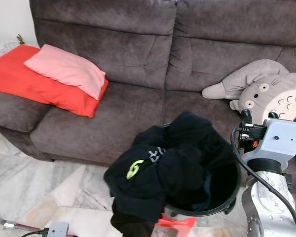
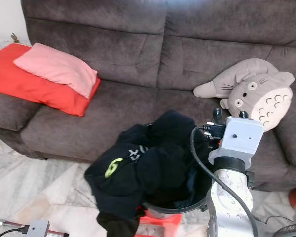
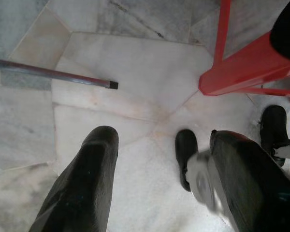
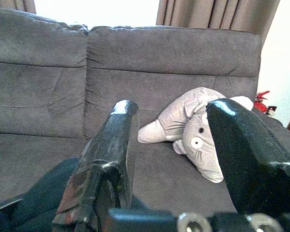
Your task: Hang hanger
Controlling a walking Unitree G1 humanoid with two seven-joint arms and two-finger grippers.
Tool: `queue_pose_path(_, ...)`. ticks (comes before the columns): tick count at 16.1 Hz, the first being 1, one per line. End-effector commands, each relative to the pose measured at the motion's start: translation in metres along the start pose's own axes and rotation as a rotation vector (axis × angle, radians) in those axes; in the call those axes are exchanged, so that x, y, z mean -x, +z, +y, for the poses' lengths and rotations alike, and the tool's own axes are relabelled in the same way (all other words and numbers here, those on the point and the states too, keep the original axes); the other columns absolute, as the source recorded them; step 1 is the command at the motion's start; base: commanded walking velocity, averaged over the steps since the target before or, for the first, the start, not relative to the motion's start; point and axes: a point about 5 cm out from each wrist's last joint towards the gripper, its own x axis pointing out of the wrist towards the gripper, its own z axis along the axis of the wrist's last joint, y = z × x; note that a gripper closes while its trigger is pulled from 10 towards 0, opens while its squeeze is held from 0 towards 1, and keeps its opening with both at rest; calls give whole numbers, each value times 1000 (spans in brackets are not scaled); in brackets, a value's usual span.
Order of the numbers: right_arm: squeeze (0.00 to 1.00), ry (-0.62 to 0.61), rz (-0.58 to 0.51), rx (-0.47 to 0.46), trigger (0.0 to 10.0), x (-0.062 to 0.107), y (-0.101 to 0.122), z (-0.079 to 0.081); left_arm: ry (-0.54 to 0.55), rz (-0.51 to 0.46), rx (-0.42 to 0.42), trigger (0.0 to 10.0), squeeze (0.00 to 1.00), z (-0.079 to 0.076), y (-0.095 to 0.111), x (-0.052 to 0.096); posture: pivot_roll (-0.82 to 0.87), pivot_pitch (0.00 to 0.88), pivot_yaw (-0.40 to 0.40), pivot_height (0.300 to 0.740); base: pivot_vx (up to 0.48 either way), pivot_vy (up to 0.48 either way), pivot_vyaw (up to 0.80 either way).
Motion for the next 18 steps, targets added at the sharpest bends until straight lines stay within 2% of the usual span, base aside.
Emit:
queue_pose_path(1,0,15,42,-88,10000,8,-7,12,25,70,15,10000,0,11,-20,7,-121,127,1,740,0,480,0)
queue_pose_path(5,0,20,40,-85,10000,8,-8,12,25,91,12,10000,0,11,-29,9,-122,127,-3,740,0,480,0)
queue_pose_path(7,0,23,52,-80,10000,9,-11,13,18,102,15,10000,0,5,-36,10,-121,145,-10,740,0,347,0)
queue_pose_path(11,0,74,69,-55,10000,16,-14,17,-1,115,7,10000,0,-9,-43,10,-126,157,-11,740,0,61,0)
queue_pose_path(14,0,99,83,-39,10000,22,-16,18,-3,108,11,10000,0,-11,-39,8,-129,162,-11,740,0,0,0)
queue_pose_path(18,0,117,65,-64,10000,22,-14,20,-22,76,10,10000,0,-22,-20,1,-129,167,-10,740,0,436,0)
